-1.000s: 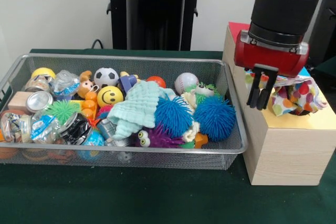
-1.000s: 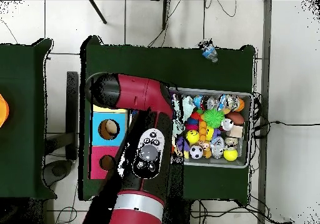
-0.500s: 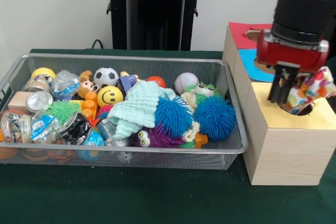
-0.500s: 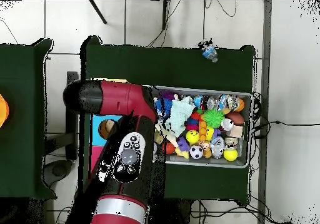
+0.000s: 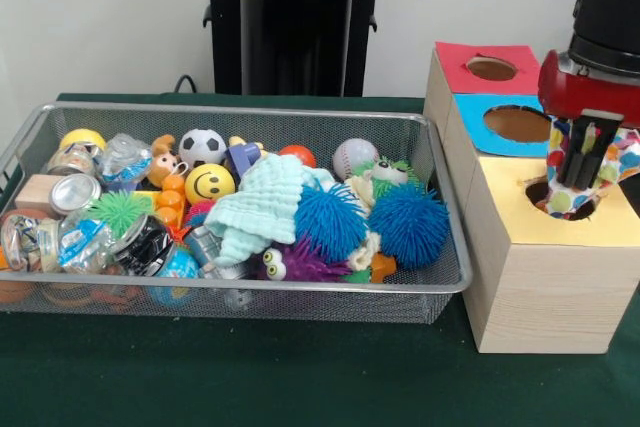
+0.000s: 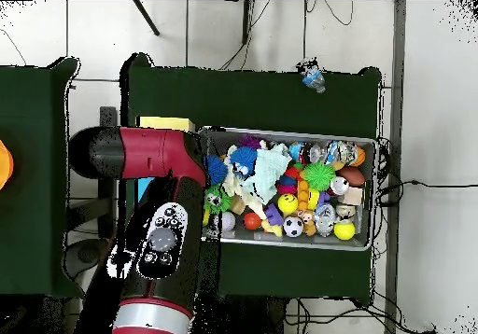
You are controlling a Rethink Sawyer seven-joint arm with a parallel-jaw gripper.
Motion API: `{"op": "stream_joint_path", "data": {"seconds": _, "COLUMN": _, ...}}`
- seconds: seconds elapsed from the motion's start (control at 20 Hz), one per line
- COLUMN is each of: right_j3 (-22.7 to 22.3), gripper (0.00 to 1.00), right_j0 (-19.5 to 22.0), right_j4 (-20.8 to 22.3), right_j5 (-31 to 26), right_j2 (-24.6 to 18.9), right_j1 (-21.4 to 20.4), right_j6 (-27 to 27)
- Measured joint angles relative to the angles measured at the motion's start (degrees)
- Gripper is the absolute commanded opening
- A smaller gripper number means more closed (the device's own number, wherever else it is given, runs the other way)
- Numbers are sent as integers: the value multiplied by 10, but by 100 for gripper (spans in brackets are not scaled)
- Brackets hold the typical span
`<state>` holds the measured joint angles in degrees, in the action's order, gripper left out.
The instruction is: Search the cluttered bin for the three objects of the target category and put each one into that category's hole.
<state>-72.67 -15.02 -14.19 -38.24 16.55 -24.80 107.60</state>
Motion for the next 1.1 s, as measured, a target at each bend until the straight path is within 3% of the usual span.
{"op": "stream_joint_path", "data": {"seconds": 0.4, "right_j3": 0, "gripper": 0, "right_j0": 12, "right_j4": 1, "right_j5": 1, "right_j2": -1, "right_j1": 1, "right_j6": 0}}
{"op": "stream_joint_path", "data": {"seconds": 0.75, "right_j3": 4, "gripper": 0, "right_j0": 46, "right_j4": 0, "right_j5": 28, "right_j2": -6, "right_j1": 18, "right_j6": 0}}
{"op": "stream_joint_path", "data": {"seconds": 1.1, "right_j3": 25, "gripper": 0, "right_j0": 55, "right_j4": 1, "right_j5": 5, "right_j2": -12, "right_j1": 26, "right_j6": 0}}
